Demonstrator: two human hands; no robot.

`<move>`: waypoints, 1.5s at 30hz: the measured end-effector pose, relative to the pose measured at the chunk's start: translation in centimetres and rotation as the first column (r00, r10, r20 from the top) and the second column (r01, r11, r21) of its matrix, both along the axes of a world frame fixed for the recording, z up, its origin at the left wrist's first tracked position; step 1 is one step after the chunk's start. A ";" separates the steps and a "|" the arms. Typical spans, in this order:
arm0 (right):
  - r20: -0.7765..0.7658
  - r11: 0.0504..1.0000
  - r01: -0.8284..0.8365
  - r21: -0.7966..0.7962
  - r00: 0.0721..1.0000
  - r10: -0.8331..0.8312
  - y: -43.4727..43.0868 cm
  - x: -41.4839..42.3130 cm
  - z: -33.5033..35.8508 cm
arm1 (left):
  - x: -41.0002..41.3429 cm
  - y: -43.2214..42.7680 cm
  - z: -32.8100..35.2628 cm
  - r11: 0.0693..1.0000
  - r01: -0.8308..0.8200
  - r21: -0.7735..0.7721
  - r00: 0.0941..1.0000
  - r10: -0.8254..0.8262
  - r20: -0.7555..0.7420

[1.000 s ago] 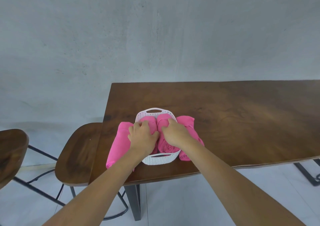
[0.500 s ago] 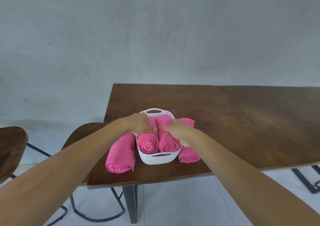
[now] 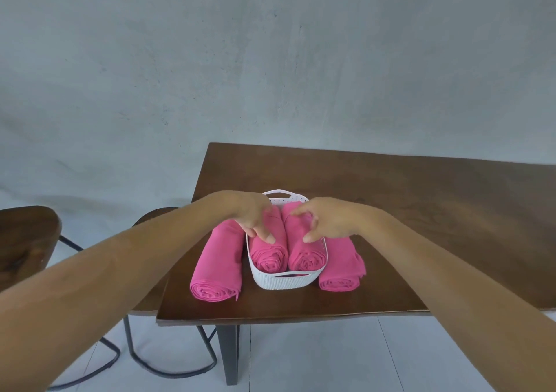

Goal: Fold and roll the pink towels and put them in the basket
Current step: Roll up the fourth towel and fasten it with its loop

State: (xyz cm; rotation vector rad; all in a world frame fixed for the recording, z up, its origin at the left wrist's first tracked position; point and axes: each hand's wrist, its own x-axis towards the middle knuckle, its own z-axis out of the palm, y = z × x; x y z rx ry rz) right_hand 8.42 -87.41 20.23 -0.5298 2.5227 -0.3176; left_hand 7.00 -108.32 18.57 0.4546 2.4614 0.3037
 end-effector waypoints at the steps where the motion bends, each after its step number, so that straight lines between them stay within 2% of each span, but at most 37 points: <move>1: -0.002 0.999 -0.006 0.031 1.000 0.006 0.0 -0.3 -0.5 | 0.1 0.3 -0.5 0.999 0.023 -0.026 1.000 -0.023 -0.021; 10: -0.134 0.987 -0.068 0.147 0.987 0.088 -1.0 0.6 -5.4 | 2.4 2.8 -5.0 0.994 0.038 -0.105 0.967 -0.063 -0.248; 13: -0.159 0.985 -0.058 0.161 0.984 0.083 -1.2 1.0 -6.3 | 2.7 3.0 -5.7 0.991 0.034 -0.132 0.958 -0.070 -0.278; 18: -0.175 0.991 -0.039 0.130 0.983 0.062 -1.2 1.1 -6.9 | 2.0 2.5 -5.8 0.998 0.021 -0.062 0.964 -0.037 -0.263; 21: -0.269 0.980 -0.054 0.194 0.957 0.106 -1.4 1.3 -7.0 | 2.1 2.3 -5.6 0.999 0.020 -0.034 0.958 -0.029 -0.286; 25: -0.366 0.966 -0.076 0.246 0.916 0.165 0.0 1.9 -6.6 | 2.7 1.0 -5.9 0.999 0.032 -0.034 0.888 -0.044 -0.458; 27: -0.455 0.983 -0.030 0.180 0.884 0.111 1.2 2.6 -6.6 | 3.7 -0.3 -6.1 1.000 -0.026 0.009 0.861 0.027 -0.508; 30: -0.499 0.986 0.163 -0.042 0.851 -0.162 3.3 3.5 -7.2 | 5.1 -2.4 -6.8 0.985 -0.136 0.102 0.806 0.170 -0.567; 32: -0.452 0.967 0.249 -0.050 0.858 -0.244 4.9 3.8 -8.0 | 5.7 -3.4 -7.4 0.947 -0.259 0.190 0.781 0.321 -0.536; 35: -0.387 0.970 0.237 0.058 0.901 -0.197 6.2 4.5 -8.9 | 6.2 -4.7 -8.1 0.828 -0.437 0.353 0.758 0.550 -0.352; 37: -0.382 0.964 0.260 0.058 0.898 -0.219 6.4 4.7 -9.1 | 6.5 -5.4 -8.8 0.789 -0.501 0.357 0.740 0.604 -0.295; 41: -0.391 0.922 0.384 0.045 0.856 -0.338 6.8 4.7 -9.3 | 6.8 -6.1 -9.4 0.769 -0.555 0.317 0.740 0.630 -0.235; 43: -0.377 0.899 0.436 0.054 0.842 -0.386 6.9 4.6 -9.4 | 6.6 -6.1 -9.4 0.722 -0.603 0.338 0.726 0.673 -0.142; 45: -0.362 0.880 0.471 0.063 0.832 -0.420 6.7 4.5 -9.5 | 6.5 -6.1 -9.3 0.637 -0.691 0.343 0.680 0.733 0.008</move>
